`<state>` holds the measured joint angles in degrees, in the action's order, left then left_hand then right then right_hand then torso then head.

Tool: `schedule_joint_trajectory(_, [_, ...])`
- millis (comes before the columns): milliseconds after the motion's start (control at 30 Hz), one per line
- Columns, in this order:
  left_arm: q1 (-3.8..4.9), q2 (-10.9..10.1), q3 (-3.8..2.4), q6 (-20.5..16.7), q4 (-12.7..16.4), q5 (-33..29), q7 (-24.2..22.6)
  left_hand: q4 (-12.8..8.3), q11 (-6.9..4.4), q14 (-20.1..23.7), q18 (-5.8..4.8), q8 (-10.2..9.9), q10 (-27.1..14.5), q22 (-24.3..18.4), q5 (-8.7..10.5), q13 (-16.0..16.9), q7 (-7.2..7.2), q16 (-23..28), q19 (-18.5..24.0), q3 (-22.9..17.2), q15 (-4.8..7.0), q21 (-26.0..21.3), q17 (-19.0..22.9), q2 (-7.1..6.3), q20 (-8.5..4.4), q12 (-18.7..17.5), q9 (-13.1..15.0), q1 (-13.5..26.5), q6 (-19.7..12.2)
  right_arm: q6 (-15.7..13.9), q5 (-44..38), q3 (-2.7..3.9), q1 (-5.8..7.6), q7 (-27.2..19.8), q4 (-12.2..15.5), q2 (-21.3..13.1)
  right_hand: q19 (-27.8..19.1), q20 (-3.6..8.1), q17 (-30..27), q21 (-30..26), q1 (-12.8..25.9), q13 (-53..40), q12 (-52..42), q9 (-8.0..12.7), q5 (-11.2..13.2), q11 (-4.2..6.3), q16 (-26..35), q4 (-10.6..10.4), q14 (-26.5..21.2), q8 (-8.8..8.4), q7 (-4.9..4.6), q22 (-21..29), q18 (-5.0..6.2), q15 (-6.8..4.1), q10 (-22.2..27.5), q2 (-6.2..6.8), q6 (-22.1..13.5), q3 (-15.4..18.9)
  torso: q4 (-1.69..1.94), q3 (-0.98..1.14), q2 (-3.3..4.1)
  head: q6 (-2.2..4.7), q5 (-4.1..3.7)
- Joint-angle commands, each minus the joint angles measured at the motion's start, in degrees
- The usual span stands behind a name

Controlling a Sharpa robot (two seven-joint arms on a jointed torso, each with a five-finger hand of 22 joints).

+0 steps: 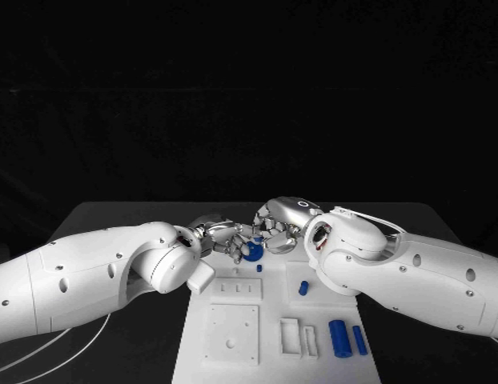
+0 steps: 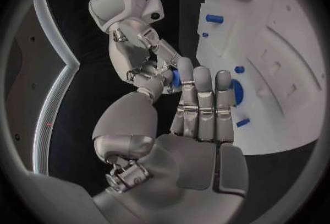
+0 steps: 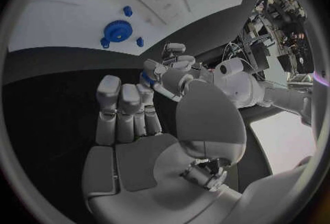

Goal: Assemble the parts on the task board

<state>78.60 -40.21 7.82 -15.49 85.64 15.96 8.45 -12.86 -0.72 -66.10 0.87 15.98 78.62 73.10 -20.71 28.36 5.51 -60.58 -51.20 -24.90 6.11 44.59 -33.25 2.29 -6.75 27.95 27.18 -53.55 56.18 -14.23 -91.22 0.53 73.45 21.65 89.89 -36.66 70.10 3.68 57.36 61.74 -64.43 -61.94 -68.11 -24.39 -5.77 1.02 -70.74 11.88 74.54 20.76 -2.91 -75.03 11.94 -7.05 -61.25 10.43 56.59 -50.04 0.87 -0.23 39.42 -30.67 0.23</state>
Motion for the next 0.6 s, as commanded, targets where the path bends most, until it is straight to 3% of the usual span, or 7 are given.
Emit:
schedule_joint_trajectory(33, [0.17, 0.2, -0.17, 0.6, 0.1, 0.5, -0.7, -1.0, -0.26, 0.3, -0.43, 0.3, 0.1, -0.1, -1.45, 0.1, -0.08, -0.3, 0.4, -0.3, 0.19, 0.3, 0.2, 1.06, -4.97, -0.3, 0.2, 0.0, 0.4, 1.4, -0.1, -0.1, -0.12, -1.0, 0.4, 0.2, 0.5, 0.01, -0.1, 0.1, 0.2, 0.1, 0.1, -0.1, -0.3, 0.01, 0.4, 0.0, 0.5, 0.2, -2.4, -0.4, 3.06, -0.07, -0.4, 0.35, 2.8, -0.3, 0.02, -0.01, 0.0, -0.01, -0.02])
schedule_joint_trajectory(133, [0.17, 0.1, -0.17, 0.6, 0.1, 0.6, -0.7, -1.3, -0.26, 0.3, -0.45, 0.3, 0.1, -0.1, -1.85, 0.1, -0.07, -0.3, 0.3, -0.4, 0.18, 0.3, 0.2, 1.19, -4.97, -0.3, 0.2, 0.2, 0.5, 1.4, -0.1, -0.1, -0.13, -1.0, 0.4, 0.1, 0.5, 0.01, -0.1, 0.1, 0.2, 0.1, 0.1, -0.1, -0.3, 0.01, 0.4, 0.0, 0.5, 0.2, -2.4, -0.4, 3.06, -0.07, -0.4, 0.35, 2.8, -0.3, 0.03, -0.02, -0.01, -0.03, -0.03])
schedule_joint_trajectory(200, [0.17, 0.0, -0.17, 0.6, 0.1, 0.6, -0.6, -2.2, -0.31, 0.3, -0.46, 0.4, 0.1, -0.1, -3.88, 0.2, 0.0, -0.4, 0.4, -0.9, 0.2, 0.4, 0.3, 1.92, -4.96, -0.3, 0.2, -0.1, 0.5, 1.4, -0.2, -0.11, -0.13, -1.0, 0.3, 0.0, 0.5, 0.01, -0.1, 0.1, 0.2, 0.1, 0.1, -0.1, -0.3, 0.01, 0.4, 0.0, 0.5, 0.2, -2.4, -0.4, 3.06, -0.07, -0.4, 0.35, 2.8, -0.3, 0.01, -0.02, -0.01, -0.07, 0.0])
schedule_joint_trajectory(267, [0.17, -0.1, -0.17, 0.6, 0.1, 0.8, -0.6, -2.5, -0.26, 0.3, -0.48, 0.4, 0.2, -0.1, -4.18, 0.2, -0.08, -0.4, 0.4, -1.1, 0.18, 0.4, 0.3, 2.33, -4.96, -0.3, 0.2, -0.1, 0.6, 1.4, -0.2, -0.11, -0.13, -1.0, 0.2, 0.0, 0.5, 0.01, -0.1, 0.1, 0.2, 0.1, 0.1, -0.1, -0.3, 0.01, 0.4, 0.0, 0.5, 0.2, -2.4, -0.4, 3.06, -0.07, -0.4, 0.35, 2.8, -0.3, -0.01, -0.02, -0.02, -0.05, -0.01])
schedule_joint_trajectory(300, [0.17, -0.2, -0.17, 0.5, 0.1, 0.8, -0.6, -2.8, -0.3, 0.3, -0.5, 0.4, 0.2, -0.2, -3.02, 0.2, -0.09, -0.4, 0.3, -2.0, 0.2, 0.4, 0.4, 2.41, -4.95, -0.4, 0.3, -0.4, 0.7, 1.3, -0.2, -0.11, -0.13, -1.0, 0.2, -0.1, 0.5, 0.0, -0.1, 0.1, 0.2, 0.1, 0.1, -0.1, -0.3, 0.01, 0.4, 0.0, 0.5, 0.2, -2.4, -0.4, 3.06, -0.07, -0.4, 0.35, 2.8, -0.3, -0.02, -0.02, -0.02, -0.05, -0.03])
schedule_joint_trajectory(333, [0.17, -0.2, -0.17, 0.5, 0.1, 0.9, -0.6, -1.8, -0.29, 0.3, -0.49, 0.5, 0.2, -0.4, 1.06, 0.2, -0.23, -0.5, 0.2, -5.2, 0.21, 0.3, 0.6, 1.18, -4.96, -0.5, 0.3, -1.1, 0.9, 1.3, -0.2, -0.11, -0.13, -1.0, 0.2, -0.1, 0.5, 0.0, -0.1, 0.1, 0.2, 0.1, 0.1, -0.1, -0.3, 0.01, 0.4, 0.0, 0.5, 0.2, -2.4, -0.4, 3.06, -0.07, -0.4, 0.35, 2.8, -0.3, -0.02, -0.02, -0.02, -0.05, -0.03])
schedule_joint_trajectory(600, [0.17, -0.2, -0.17, 0.6, 0.0, 2.1, 0.3, -0.4, -0.84, 0.1, -0.59, 1.7, 0.6, -0.4, 1.37, 0.4, -0.76, -0.9, 0.0, -8.5, 0.31, 0.8, 1.0, -0.35, -5.1, -0.5, 1.2, 0.2, 3.2, 1.3, -0.2, -0.11, -0.17, -1.1, 0.5, -0.1, 0.5, 0.0, -0.1, 0.1, 0.2, 0.1, 0.1, -0.1, -0.4, 0.01, 0.4, 0.0, 0.5, 0.19, -2.4, -0.4, 3.06, -0.07, -0.4, 0.36, 2.8, -0.3, 0.03, -0.01, 0.01, -0.12, -0.09])
